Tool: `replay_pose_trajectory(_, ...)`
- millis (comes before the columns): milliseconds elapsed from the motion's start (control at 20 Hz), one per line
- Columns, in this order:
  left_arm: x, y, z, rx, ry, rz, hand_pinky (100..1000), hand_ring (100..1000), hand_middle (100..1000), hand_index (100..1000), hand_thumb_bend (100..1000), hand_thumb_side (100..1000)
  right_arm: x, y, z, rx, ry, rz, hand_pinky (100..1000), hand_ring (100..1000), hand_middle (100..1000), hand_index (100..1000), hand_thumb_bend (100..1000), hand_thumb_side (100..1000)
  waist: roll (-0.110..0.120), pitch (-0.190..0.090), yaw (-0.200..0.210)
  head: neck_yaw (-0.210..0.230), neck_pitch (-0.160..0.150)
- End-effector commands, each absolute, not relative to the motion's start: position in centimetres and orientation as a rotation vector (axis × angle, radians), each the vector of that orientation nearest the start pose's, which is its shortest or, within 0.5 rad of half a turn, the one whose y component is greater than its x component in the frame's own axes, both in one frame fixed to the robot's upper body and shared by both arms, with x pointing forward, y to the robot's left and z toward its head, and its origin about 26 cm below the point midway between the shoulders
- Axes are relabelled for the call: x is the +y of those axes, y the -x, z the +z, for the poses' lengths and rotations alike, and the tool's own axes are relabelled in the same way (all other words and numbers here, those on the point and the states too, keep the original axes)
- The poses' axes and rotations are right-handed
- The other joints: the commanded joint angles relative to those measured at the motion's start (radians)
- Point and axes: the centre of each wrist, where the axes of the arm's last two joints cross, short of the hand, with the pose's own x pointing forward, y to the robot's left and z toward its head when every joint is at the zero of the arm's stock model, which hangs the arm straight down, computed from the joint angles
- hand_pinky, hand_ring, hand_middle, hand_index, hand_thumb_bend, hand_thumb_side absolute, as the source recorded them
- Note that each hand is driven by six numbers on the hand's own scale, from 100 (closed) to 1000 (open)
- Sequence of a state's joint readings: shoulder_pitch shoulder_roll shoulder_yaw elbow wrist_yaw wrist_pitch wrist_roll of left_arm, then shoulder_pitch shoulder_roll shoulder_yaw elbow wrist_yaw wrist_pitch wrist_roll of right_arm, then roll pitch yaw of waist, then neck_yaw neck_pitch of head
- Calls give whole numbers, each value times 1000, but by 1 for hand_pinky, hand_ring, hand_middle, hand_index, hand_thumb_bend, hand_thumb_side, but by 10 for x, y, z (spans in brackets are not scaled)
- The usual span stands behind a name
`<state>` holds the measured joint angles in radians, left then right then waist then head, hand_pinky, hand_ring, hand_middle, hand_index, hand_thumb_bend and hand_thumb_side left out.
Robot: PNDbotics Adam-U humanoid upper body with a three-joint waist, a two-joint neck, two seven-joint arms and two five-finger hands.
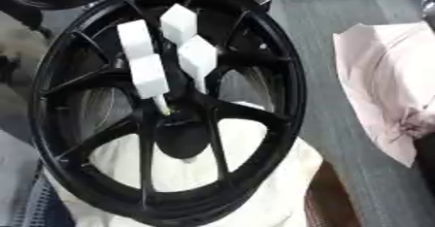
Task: Pull the pin out of the wheel hub.
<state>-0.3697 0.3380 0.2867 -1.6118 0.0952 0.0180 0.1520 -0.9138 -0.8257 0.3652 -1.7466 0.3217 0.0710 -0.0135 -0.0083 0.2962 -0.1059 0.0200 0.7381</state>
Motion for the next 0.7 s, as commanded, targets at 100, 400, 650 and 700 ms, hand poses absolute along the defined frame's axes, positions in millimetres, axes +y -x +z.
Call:
replay_pose_trajectory(100, 369, -343, 167, -2023, -464, 120, 742, 677, 586, 745, 516, 769, -224, -351, 357, 2674, -1245, -1752, 889, 821, 810, 849, 200, 498, -5, -30, -9, -8, 9)
replay_pose_trajectory(400, 375, -341, 164, -2006, -488, 118, 742, 678, 586, 745, 515, 770, -175, -372, 354, 2407, -1113, -1975, 895, 824, 815, 854, 178, 498, -10, -38, -25, 0, 17)
replay_pose_trajectory(650, 377, -340, 163, -2003, -496, 121, 743, 679, 586, 745, 515, 771, -129, -386, 353, 2162, -1029, -2120, 909, 836, 831, 864, 130, 518, -10, -38, -34, 0, 19)
replay_pose_trajectory(700, 377, -340, 163, -2002, -497, 121, 743, 679, 586, 745, 514, 771, -121, -389, 352, 2114, -1013, -2151, 911, 838, 834, 866, 117, 527, -10, -38, -36, 1, 20)
